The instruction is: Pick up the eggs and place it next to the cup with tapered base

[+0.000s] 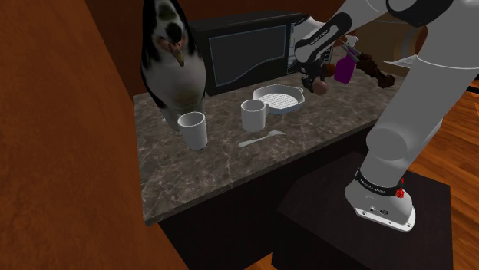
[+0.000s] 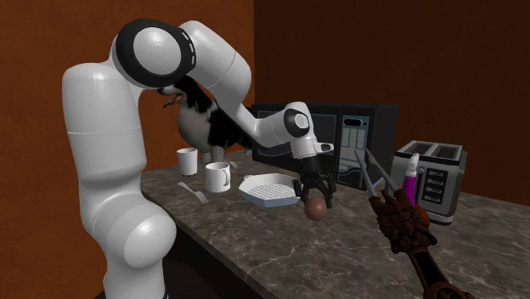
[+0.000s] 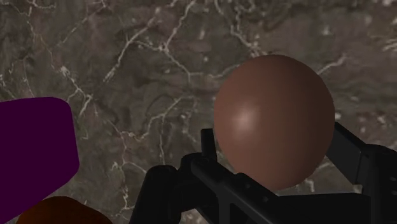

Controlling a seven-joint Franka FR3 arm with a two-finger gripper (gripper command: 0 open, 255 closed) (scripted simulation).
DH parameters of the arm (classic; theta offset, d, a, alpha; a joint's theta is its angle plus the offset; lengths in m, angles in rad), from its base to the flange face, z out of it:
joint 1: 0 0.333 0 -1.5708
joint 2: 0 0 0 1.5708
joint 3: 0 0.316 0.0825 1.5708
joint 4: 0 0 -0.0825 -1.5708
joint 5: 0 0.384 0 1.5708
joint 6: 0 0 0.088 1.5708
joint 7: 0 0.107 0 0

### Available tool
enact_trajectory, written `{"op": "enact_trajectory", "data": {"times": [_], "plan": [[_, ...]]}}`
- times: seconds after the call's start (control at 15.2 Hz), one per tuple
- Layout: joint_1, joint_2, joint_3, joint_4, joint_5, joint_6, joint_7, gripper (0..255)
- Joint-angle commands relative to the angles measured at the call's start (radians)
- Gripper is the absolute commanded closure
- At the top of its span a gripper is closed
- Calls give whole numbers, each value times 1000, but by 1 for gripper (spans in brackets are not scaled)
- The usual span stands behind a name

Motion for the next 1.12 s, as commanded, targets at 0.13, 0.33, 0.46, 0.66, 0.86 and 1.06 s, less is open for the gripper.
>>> {"op": "enact_trajectory", "data": {"times": [0.13, 0.33, 0.46, 0.66, 0.86, 1.06], "plan": [[3, -24, 3, 25, 5, -48, -16, 255], [5, -42, 6, 47, 9, -85, -29, 255], [6, -53, 8, 63, 12, -110, -37, 255], [8, -67, 10, 88, 16, -148, -50, 255], [10, -79, 13, 115, 20, -185, -62, 255], [12, -89, 16, 144, 23, -222, -75, 255]]}}
